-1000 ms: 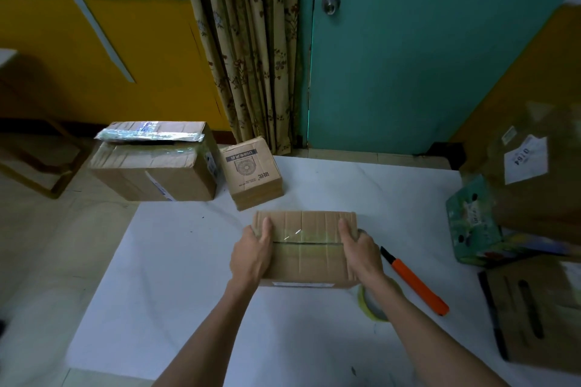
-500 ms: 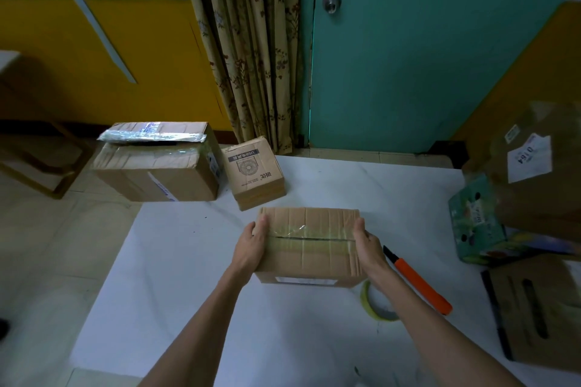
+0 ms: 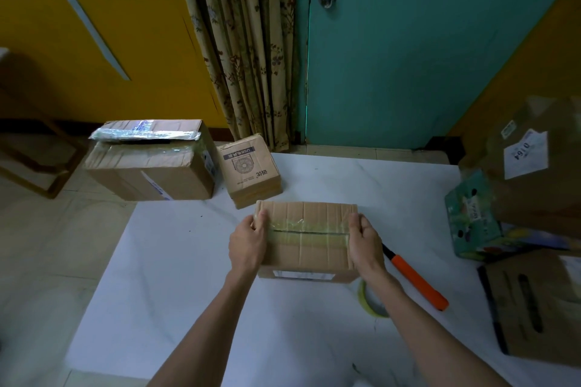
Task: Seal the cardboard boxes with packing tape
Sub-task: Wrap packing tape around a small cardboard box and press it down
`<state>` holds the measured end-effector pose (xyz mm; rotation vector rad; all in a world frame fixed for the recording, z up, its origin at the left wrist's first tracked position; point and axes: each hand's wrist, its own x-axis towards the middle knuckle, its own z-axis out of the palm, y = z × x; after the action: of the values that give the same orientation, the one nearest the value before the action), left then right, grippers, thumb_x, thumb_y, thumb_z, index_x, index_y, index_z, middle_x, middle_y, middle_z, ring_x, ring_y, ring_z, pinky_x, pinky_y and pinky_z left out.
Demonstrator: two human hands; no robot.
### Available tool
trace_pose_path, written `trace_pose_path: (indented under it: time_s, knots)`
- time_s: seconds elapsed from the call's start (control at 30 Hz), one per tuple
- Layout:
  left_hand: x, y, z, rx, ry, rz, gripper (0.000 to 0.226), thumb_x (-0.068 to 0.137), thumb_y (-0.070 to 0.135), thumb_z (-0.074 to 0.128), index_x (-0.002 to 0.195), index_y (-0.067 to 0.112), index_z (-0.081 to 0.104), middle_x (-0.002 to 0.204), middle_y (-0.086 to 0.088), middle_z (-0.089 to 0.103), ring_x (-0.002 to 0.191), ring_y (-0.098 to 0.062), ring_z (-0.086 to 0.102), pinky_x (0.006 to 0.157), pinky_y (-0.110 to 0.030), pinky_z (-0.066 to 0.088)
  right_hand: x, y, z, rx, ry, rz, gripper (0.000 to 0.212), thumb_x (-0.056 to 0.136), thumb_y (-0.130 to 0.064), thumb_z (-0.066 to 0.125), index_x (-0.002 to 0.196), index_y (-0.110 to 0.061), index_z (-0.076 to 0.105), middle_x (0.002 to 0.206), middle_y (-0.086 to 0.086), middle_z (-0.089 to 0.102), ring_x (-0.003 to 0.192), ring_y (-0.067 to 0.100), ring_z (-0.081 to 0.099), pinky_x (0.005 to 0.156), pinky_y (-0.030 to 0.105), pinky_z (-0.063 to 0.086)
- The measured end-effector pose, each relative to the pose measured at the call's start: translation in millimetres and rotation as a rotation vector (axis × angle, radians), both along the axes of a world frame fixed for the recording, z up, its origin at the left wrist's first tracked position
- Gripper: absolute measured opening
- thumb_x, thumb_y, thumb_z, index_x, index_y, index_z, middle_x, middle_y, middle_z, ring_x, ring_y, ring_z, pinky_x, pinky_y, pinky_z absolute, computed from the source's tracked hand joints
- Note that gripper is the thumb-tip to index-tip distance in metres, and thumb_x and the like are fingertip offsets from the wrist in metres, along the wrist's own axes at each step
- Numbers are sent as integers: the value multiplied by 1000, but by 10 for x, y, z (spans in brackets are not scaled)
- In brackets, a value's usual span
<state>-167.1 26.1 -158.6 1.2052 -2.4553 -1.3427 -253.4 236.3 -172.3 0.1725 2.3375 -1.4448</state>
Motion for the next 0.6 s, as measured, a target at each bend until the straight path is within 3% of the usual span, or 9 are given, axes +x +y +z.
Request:
trace_pose_path:
  time_s: [0.07, 0.13, 0.3, 0.37, 0.43, 0.5, 0.6]
  knots:
    - [-11, 54, 11, -32, -105, -89, 62, 103, 62, 26, 135, 16, 53, 119, -7, 65, 106, -29, 62, 90, -42, 48, 5, 4, -44, 68, -53, 79, 93, 86, -83, 21, 150, -17, 37, 143, 0, 51, 132, 23, 49, 110, 43, 40]
    - [-1, 85, 6, -23, -174, -121, 64, 102, 63, 22, 140, 16, 43, 124, -9, 62, 108, -30, 60, 93, -45, 46, 15, 15, -102, 94, -109, 89, 111, 73, -94, 15, 151, -16, 33, 144, 5, 51, 130, 26, 50, 109, 47, 42]
    - [-24, 88, -1, -22, -176, -113, 59, 104, 59, 26, 131, 10, 47, 119, -15, 63, 94, -23, 54, 83, -41, 46, 0, -21, -94, 125, -82, 89, 69, 100, -61, 25, 142, -10, 45, 131, 6, 59, 118, 23, 56, 98, 36, 45]
    - [-29, 94, 24, -30, -173, -98, 59, 104, 59, 27, 127, 9, 48, 119, -17, 64, 94, -26, 55, 85, -43, 48, -12, -7, -77, 73, -102, 95, 64, 100, -61, 26, 134, -12, 50, 125, 2, 59, 111, 20, 56, 94, 32, 43]
    - [-22, 71, 45, -13, -182, -118, 62, 103, 61, 24, 133, 11, 45, 125, -18, 62, 101, -31, 58, 93, -48, 49, -8, 28, -64, -59, -150, 75, 70, 97, -68, 25, 136, -16, 50, 131, -6, 53, 120, 16, 52, 106, 35, 40]
    - [-24, 28, 63, 50, -216, -155, 69, 102, 64, 19, 148, 15, 34, 140, -19, 56, 118, -37, 57, 102, -50, 44, 35, 139, -77, -202, -137, -42, 62, 102, -56, 26, 144, -14, 45, 138, -5, 48, 130, 15, 45, 115, 38, 34]
    - [-16, -10, 57, 101, -230, -151, 78, 100, 66, 15, 161, 17, 13, 159, -17, 36, 141, -39, 42, 115, -52, 33, 227, 456, -160, -138, 37, -258, 37, 106, -30, 40, 130, -8, 59, 122, 6, 64, 116, 22, 59, 99, 40, 48]
